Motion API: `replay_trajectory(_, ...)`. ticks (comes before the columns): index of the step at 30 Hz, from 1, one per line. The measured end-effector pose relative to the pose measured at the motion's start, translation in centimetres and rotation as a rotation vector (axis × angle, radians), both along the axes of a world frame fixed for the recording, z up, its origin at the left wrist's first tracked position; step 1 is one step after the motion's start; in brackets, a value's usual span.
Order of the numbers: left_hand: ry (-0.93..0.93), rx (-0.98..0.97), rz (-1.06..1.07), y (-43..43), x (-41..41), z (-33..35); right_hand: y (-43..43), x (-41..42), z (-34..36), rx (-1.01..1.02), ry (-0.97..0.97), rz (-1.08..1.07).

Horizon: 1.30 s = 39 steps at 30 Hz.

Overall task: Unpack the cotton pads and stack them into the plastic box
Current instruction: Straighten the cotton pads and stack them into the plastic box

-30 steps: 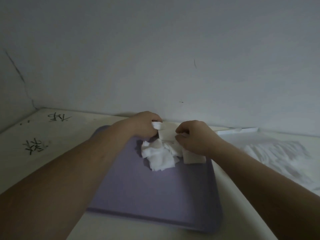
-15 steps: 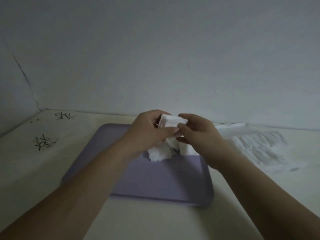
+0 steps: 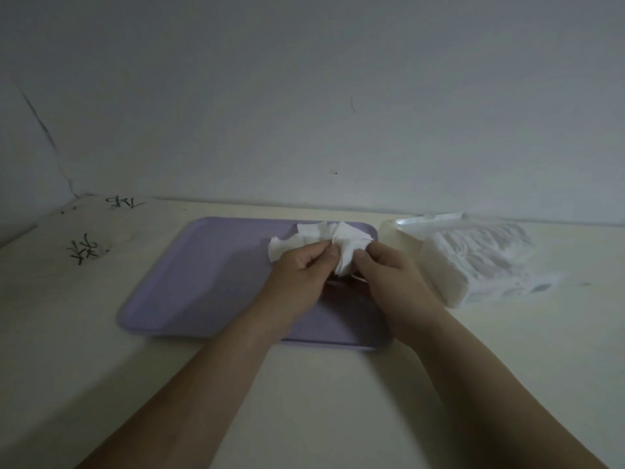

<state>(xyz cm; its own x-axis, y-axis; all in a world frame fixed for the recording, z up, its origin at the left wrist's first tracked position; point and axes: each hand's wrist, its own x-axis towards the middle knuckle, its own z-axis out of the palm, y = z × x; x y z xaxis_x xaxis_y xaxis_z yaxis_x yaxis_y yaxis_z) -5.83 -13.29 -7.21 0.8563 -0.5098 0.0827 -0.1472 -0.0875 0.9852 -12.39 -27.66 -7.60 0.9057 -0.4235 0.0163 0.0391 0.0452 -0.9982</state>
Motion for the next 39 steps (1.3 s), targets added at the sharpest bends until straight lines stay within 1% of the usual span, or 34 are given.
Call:
replay_trajectory(2,0.021,-0.03,-0.009,-0.1,-0.2,-0.2,0.0,0.0,-0.2,-0.066,-0.005,-0.014)
replay_trajectory(4,0.026,-0.054,-0.02,0.0,-0.1,-0.4,-0.4,0.2,-0.4,-0.06,-0.019,0.0)
replay_trajectory(5,-0.002,-0.05,-0.032,0.0,-0.1,-0.6,-0.6,0.1,-0.5,-0.061,-0.028,0.018)
replay_trajectory(7,-0.061,-0.047,-0.05,0.2,0.0,-0.9,-0.6,-0.2,-0.1,-0.034,-0.056,0.067)
replay_trajectory(9,-0.073,-0.044,-0.045,0.3,0.0,-0.9,-0.5,-0.4,0.3,0.039,-0.081,0.124)
replay_trajectory(11,-0.07,-0.008,-0.048,0.5,0.1,-0.8,-0.5,-0.6,0.5,0.086,-0.07,0.127)
replay_trajectory(15,-0.051,0.067,-0.151,1.0,0.0,-0.1,-0.5,-0.6,0.3,0.022,-0.066,0.142)
replay_trajectory(16,-0.086,0.09,-0.133,1.4,0.0,0.1,-0.3,-0.7,0.3,0.016,-0.071,0.14)
replay_trajectory(17,-0.151,0.116,-0.072,1.7,0.3,0.4,-0.2,-0.7,0.4,-0.002,-0.081,0.118)
replay_trajectory(19,-0.276,0.163,0.129,2.7,1.5,0.6,-0.2,-0.8,0.3,-0.11,-0.092,0.029)
replay_trajectory(21,-0.343,0.214,0.284,3.8,2.6,0.8,-0.4,-0.7,0.0,-0.312,-0.067,-0.056)
replay_trajectory(22,-0.319,0.211,0.305,4.1,2.8,0.8,-0.4,-0.6,-0.1,-0.408,-0.041,-0.079)
replay_trajectory(23,-0.253,0.18,0.289,4.0,2.7,0.8,-0.3,-0.5,-0.2,-0.451,-0.022,-0.079)
replay_trajectory(24,-0.178,0.152,0.253,3.6,2.3,1.0,-0.3,-0.4,-0.2,-0.428,-0.021,-0.053)
replay_trajectory(26,-0.067,0.121,0.171,2.7,1.1,1.4,-0.4,-0.2,-0.1,-0.237,-0.062,0.048)
replay_trajectory(28,-0.006,0.087,0.079,2.3,0.5,1.4,-0.5,-0.3,0.1,-0.074,-0.096,0.152)
replay_trajectory(31,0.057,0.042,-0.032,2.1,0.4,1.5,-0.4,-0.7,0.1,-0.035,-0.086,0.225)
replay_trajectory(33,0.071,0.054,-0.065,2.1,0.4,1.6,-0.4,-0.8,-0.1,0.009,-0.096,0.214)
replay_trajectory(35,0.024,0.073,0.019,2.4,0.9,1.8,-0.5,-0.8,0.1,0.078,-0.094,0.148)
replay_trajectory(36,-0.06,0.112,0.112,2.8,1.7,1.6,-0.5,-0.8,0.3,0.108,-0.088,0.126)
replay_trajectory(38,-0.306,0.31,0.27,3.8,3.8,0.9,-0.5,-0.8,0.5,0.157,-0.077,0.113)
replay_trajectory(39,-0.401,0.433,0.289,4.3,4.8,0.4,-0.5,-0.8,0.5,0.172,-0.076,0.11)
